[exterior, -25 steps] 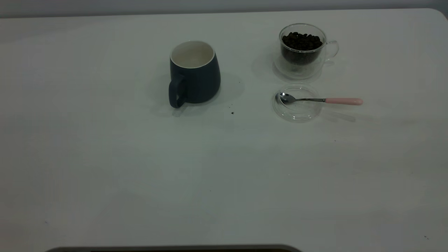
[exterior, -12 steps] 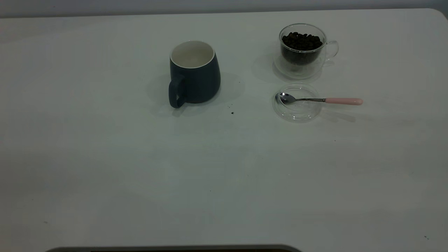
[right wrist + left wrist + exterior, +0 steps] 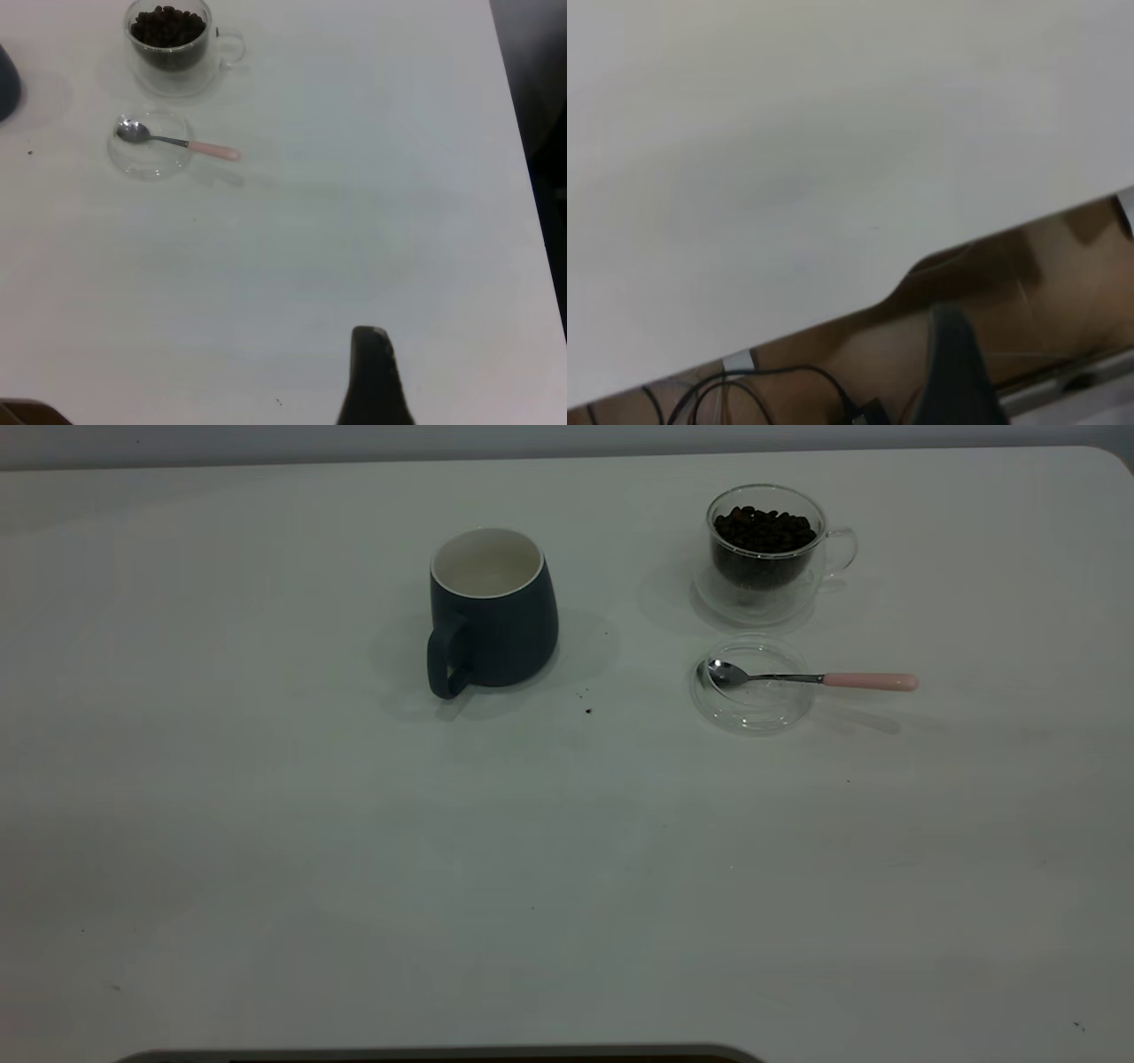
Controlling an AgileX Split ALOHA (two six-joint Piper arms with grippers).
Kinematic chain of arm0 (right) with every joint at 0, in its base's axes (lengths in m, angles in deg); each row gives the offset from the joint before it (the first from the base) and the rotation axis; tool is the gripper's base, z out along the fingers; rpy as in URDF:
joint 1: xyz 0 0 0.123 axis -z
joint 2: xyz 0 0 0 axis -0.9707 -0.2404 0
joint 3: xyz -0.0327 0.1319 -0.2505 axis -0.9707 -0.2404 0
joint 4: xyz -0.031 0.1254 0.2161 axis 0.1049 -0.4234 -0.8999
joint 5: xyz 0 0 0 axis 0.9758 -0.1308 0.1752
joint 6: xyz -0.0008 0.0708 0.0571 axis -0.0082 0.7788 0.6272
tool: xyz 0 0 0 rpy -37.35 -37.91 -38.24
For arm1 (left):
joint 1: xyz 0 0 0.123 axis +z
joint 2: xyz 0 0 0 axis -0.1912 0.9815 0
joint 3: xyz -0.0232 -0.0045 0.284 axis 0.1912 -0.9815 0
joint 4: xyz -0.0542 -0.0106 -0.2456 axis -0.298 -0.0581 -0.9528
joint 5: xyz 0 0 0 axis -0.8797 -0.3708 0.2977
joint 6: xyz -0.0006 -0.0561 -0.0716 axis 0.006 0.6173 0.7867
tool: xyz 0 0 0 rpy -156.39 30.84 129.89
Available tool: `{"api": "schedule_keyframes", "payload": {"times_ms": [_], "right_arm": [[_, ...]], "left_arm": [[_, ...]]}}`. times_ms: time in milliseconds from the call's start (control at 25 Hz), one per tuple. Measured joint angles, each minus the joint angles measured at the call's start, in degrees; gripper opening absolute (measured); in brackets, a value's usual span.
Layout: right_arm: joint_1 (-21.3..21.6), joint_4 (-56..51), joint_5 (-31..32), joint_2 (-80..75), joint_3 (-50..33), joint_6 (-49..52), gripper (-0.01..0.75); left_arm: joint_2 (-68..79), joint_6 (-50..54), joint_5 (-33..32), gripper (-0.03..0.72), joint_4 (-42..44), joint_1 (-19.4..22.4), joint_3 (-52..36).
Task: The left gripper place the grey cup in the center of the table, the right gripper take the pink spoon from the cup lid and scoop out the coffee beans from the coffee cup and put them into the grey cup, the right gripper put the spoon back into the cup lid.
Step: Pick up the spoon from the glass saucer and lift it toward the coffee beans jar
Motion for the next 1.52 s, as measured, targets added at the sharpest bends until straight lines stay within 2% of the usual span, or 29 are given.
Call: {"api": "schedule_keyframes", "payload": {"times_ms": [160,400,1520], "right_arm": [[0.0,0.0,0.0,0.0,0.0,0.0,0.575],[0.0,0.0,0.0,0.0,0.0,0.0,0.575],[0.0,0.0,0.0,0.0,0.0,0.0,0.575]], "left_arm": [[-1.6,0.0,0.0,0.565,0.0,8.8,0.0],[-9.2,0.0,0.0,0.565,0.0,13.6,0.0],[-13.0,0.3,-0.4,0.565,-1.0,13.9,0.0]]}}
